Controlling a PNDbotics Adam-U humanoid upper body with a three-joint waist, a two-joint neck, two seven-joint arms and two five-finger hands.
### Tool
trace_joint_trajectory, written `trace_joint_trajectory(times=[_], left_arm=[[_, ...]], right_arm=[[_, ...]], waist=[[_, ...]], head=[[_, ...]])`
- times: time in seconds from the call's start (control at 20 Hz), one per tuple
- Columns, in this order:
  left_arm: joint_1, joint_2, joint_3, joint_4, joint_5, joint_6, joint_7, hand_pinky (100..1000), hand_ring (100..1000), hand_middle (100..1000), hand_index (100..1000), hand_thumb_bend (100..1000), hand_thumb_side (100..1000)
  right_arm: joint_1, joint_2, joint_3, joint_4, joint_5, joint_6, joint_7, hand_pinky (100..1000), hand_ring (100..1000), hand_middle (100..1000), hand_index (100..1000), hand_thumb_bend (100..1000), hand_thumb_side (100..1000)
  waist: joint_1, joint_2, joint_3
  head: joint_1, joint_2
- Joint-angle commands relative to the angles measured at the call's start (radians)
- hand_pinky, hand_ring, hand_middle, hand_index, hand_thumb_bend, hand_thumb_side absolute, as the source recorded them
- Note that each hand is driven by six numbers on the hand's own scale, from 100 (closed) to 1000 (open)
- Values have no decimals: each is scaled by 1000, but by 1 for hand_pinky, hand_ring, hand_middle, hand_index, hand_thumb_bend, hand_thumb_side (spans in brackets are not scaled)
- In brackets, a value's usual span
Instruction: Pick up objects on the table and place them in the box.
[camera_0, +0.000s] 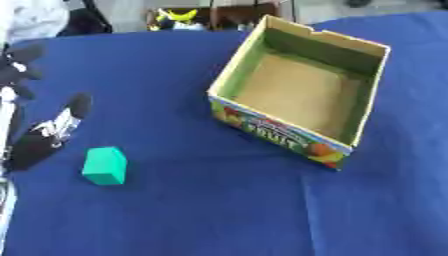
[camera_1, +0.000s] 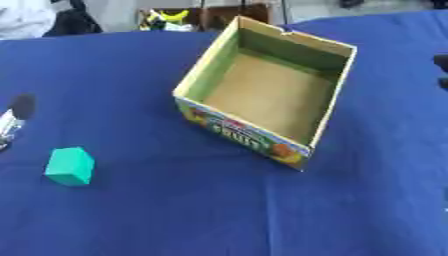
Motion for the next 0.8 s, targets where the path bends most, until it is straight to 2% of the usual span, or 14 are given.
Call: trace_joint_trajectory(times=[0.05,0.4,0.55,0.65,0.8], left_arm=[[-4,17,12,-20,3,-1,4,541,700,801,939,635,1000],[-4,18,13,-20,3,-1,4,542,700,801,939,640,1000],[1,48,9,-20,-5,-2,-18,560,711,805,946,664,1000],[5,97,3,-20,-21,-4,-67,585,724,807,952,682,1000],[5,181,-8,-20,-56,-5,-215,621,739,809,950,678,1000]], right_arm=[[-7,-13,-8,-12,4,-3,4,864,886,762,902,100,1000],[-6,-13,-8,-12,4,-3,5,864,887,762,902,100,1000],[-7,-16,-7,-11,4,-3,6,864,887,762,902,100,1000],[-7,-20,-6,-11,4,-4,8,864,887,762,903,100,1000],[-5,-23,-4,-9,4,-5,10,864,887,763,903,100,1000]], waist=[[-2,-17,0],[-2,-18,0],[-1,-19,-1],[1,-21,-1],[4,-25,0]], head=[[3,-14],[4,-15],[7,-13],[6,-9],[5,-3]])
